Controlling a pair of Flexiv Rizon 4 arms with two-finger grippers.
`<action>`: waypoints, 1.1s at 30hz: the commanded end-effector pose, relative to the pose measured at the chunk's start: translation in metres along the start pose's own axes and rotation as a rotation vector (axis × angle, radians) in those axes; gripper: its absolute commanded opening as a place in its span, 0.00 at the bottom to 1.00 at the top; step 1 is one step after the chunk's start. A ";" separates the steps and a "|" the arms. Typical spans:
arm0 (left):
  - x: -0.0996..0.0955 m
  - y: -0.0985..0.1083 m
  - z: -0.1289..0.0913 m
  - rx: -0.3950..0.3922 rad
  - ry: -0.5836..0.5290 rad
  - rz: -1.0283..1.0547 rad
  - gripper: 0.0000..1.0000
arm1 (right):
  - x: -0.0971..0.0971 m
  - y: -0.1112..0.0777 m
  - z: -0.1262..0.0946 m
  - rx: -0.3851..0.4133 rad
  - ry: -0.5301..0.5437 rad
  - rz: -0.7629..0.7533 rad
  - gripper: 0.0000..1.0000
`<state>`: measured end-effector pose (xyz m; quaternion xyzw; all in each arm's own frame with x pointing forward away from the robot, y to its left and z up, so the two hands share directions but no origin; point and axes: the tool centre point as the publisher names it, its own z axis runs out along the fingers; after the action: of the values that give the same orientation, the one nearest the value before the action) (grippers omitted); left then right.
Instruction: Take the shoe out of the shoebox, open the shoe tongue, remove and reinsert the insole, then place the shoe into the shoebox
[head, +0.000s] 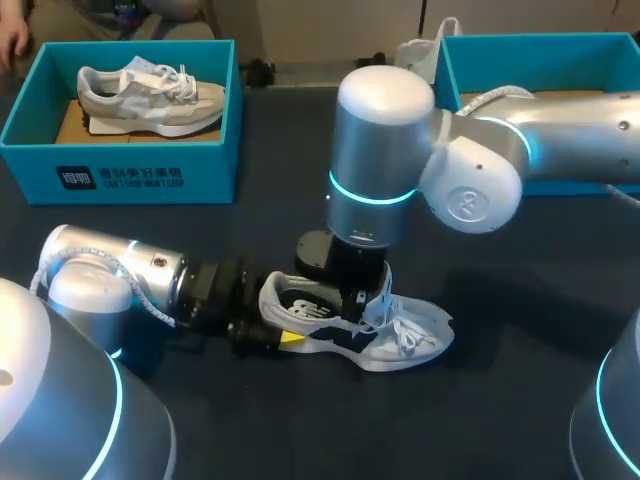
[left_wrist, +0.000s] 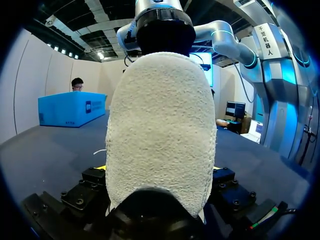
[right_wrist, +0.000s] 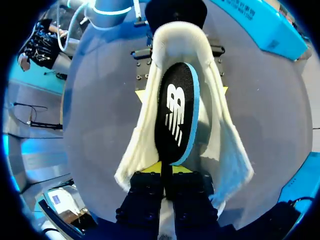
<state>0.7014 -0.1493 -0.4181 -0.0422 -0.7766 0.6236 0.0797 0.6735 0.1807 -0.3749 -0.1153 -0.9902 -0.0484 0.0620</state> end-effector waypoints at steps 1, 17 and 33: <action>-0.003 0.000 0.002 -0.003 -0.002 -0.001 0.00 | 0.005 -0.010 -0.013 -0.070 -0.022 -0.009 0.00; -0.003 0.000 0.002 -0.003 -0.002 -0.001 0.00 | -0.009 0.003 -0.032 -0.161 -0.053 -0.134 0.00; -0.003 0.000 0.002 -0.003 -0.002 -0.001 0.00 | -0.012 0.036 -0.039 -0.147 -0.020 -0.242 0.04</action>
<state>0.7032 -0.1506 -0.4183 -0.0413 -0.7767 0.6235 0.0790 0.6950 0.2000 -0.3346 -0.0024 -0.9908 -0.1312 0.0339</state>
